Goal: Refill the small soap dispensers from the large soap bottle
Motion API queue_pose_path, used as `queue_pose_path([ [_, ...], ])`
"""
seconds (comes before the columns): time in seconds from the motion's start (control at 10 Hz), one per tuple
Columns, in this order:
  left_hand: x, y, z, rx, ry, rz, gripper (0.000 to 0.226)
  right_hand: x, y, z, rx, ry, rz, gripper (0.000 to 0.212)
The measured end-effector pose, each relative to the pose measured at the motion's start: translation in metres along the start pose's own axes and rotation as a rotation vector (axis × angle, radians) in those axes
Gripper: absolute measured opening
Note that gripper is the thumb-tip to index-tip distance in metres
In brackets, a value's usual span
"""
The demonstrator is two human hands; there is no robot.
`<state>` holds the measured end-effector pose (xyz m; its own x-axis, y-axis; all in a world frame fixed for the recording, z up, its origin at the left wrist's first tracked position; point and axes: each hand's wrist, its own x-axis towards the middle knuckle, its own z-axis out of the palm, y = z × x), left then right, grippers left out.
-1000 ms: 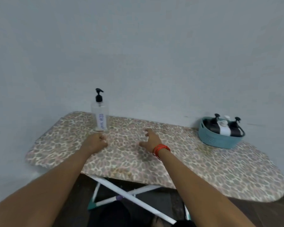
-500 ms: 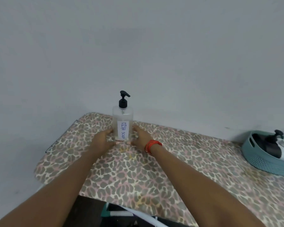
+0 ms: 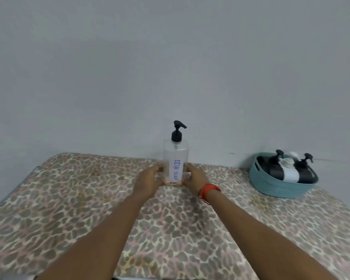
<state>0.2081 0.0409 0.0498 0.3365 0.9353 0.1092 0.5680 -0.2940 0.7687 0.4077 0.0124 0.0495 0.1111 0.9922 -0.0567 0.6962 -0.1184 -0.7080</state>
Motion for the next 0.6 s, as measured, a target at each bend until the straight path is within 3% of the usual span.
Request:
queue_pose_path([
  [0.3,0.017,0.029,0.072,-0.016,-0.057,0.015,0.055,-0.019,0.062,-0.037,0.02,0.08,0.071,0.047],
  [0.5,0.013,0.031,0.07,0.031,-0.1,0.003,0.067,-0.024,0.058,-0.039,0.008,0.026,0.092,0.061],
  [0.6,0.002,0.038,0.063,0.107,-0.171,0.021,0.084,-0.036,0.049,-0.045,0.055,0.043,0.102,0.075],
])
